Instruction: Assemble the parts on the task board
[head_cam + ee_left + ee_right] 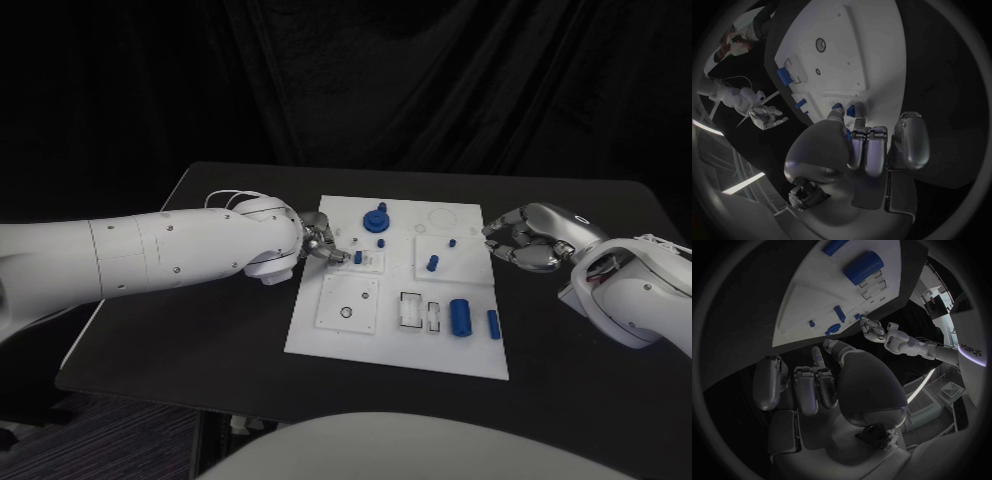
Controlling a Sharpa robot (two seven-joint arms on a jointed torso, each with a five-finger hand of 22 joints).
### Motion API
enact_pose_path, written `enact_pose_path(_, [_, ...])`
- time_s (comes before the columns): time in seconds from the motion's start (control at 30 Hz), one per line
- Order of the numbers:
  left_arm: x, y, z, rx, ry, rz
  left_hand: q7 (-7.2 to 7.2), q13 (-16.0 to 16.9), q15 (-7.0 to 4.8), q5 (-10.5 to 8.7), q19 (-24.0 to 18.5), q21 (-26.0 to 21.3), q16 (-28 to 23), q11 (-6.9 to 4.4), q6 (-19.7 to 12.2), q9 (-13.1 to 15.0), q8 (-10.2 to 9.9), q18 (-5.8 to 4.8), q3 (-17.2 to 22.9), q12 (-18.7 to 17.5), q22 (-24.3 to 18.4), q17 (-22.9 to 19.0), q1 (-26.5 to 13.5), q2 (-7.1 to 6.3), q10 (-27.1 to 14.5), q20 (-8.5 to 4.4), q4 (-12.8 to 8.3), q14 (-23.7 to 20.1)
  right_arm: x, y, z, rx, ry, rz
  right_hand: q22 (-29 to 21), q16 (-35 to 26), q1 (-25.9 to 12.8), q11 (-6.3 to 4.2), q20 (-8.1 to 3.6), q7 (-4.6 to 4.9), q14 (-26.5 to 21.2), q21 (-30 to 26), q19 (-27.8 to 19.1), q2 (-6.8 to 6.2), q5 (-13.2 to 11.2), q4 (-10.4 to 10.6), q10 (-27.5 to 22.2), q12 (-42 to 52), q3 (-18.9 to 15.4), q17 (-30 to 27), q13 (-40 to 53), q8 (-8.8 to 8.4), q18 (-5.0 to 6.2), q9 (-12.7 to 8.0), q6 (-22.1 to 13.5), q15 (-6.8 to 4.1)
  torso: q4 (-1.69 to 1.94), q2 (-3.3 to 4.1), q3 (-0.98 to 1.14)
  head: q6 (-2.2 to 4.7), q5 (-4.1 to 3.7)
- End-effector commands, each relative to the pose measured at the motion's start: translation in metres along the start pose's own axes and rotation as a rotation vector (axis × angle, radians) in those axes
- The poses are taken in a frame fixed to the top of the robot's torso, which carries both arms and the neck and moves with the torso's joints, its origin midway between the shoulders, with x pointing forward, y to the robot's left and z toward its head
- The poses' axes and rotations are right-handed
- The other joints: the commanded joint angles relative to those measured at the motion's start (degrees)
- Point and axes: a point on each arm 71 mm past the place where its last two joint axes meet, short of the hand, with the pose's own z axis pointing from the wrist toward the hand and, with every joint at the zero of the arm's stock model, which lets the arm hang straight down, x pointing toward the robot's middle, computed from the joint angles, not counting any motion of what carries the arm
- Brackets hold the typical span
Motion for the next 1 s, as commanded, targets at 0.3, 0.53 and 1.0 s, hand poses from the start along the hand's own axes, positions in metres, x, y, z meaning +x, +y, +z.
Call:
enact_pose_path(0.3, [-0.0008, -0.0022, 0.0033, 0.011, 0.008, 0.012, -0.07, 14.97, -0.11, 3.75, 0.84, -0.38, 0.15, -0.13, 0.55, -0.26, -0.44, 0.70, 2.70, -0.35, 10.08, 15.10, 1.37, -1.10, 6.36, -0.10, 0.14, 6.26, 0.0025, -0.0017, -0.0004, 0.026, 0.015, 0.004, 9.99, -0.30, 0.29, 0.25, -0.19, 0.05, 5.40, -0.28, -0.39, -0.10, 0.22, 0.10, 3.46, -0.38, 0.37, 12.89, 12.72, -0.17, 0.52, -0.05, 0.47, 0.29, -0.02, 0.00, 0.02, 0.01, 0.15])
enact_pose_path(0.53, [0.0003, -0.0043, 0.0044, 0.019, 0.018, 0.018, -0.14, 14.97, -0.22, 5.63, 0.87, -0.25, 0.15, -0.23, 0.46, -0.20, -0.53, 0.67, 8.61, -0.35, 10.13, 15.10, 3.33, -3.27, 6.36, -0.23, -0.26, 6.26, 0.0032, -0.0016, -0.0003, 0.028, 0.019, 0.006, 9.98, -0.32, 0.30, 0.23, -0.19, 0.03, 5.39, -0.32, -0.41, -0.06, 0.23, 0.10, 3.41, -0.42, 0.42, 12.86, 12.66, -0.13, 0.53, -0.04, 0.56, 0.28, -0.02, 0.01, 0.01, 0.01, 0.28])
enact_pose_path(1.0, [0.0023, -0.0060, 0.0045, 0.027, 0.038, 0.029, -0.13, 14.97, -0.29, 3.30, 0.98, 0.21, 0.15, -0.26, 1.03, -0.32, -0.67, 0.58, 20.24, -0.35, 10.25, 15.10, 3.72, -8.09, 6.36, -0.31, -2.65, 6.26, 0.0038, -0.0018, -0.0003, 0.033, 0.024, 0.006, 9.89, -0.40, 0.30, 0.20, -0.21, -0.02, 5.35, -0.57, -0.51, -0.03, 0.23, 0.07, 3.33, -0.48, 0.49, 12.76, 12.59, -0.01, 0.59, -0.01, 0.82, 0.26, -0.06, -0.02, 0.03, 0.01, 0.43])
